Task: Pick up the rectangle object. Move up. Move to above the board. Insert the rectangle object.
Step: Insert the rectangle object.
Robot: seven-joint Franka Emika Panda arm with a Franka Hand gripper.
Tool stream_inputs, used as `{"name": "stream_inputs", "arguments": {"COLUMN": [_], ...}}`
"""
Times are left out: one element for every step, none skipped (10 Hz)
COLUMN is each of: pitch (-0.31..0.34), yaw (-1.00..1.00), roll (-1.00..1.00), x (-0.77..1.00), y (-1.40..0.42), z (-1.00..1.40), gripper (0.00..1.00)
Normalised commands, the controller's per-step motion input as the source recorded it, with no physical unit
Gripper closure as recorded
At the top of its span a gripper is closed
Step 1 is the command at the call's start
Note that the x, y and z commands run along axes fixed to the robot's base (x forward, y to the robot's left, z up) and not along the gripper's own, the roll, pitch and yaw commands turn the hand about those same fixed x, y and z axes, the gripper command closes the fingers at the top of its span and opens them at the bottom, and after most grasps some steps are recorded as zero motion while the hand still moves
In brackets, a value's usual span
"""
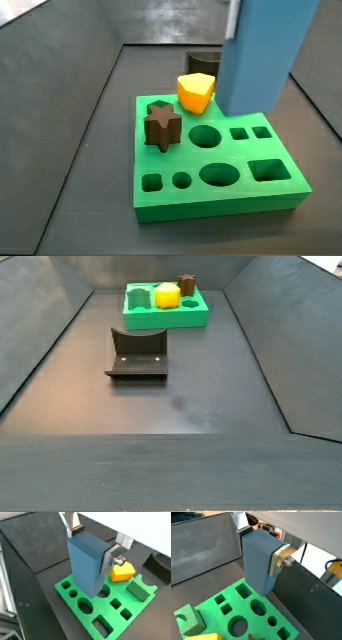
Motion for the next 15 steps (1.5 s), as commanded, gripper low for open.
{"name": "stream_inputs", "arguments": {"pitch": [0.164,0.0,-0.003,0.037,0.031,0.054,0.05,0.043,0.036,0.031,0.027,0.027,0.019,0.016,0.011], "yaw": [0.32,0.0,0.0,0.0,0.0,0.0,0.0,-0.02,-0.01,0.0,0.0,0.0,0.0,0.0,0.0], "roll": [0.2,0.0,0.0,0.07,0.11,0.18,0.22,0.24,0.23,0.22,0.23,0.23,0.24,0.24,0.24], "x": [0.75,-0.04,0.0,0.43,0.74,0.93,0.86,0.85,0.86,0.89,0.87,0.88,0.87,0.86,0.88], "y": [-0.12,0.0,-0.03,0.0,-0.11,-0.07,-0.05,-0.04,-0.03,-0.01,-0.02,-0.03,-0.05,-0.07,-0.09], "z": [-0.11,0.04,0.0,-0.06,-0.08,-0.11,-0.14,-0.17,-0.17,-0.18,-0.23,-0.25,-0.27,-0.31,-0.33], "gripper": [1.0,1.0,1.0,1.0,1.0,1.0,1.0,1.0,1.0,1.0,1.0,1.0,1.0,1.0,1.0]}}
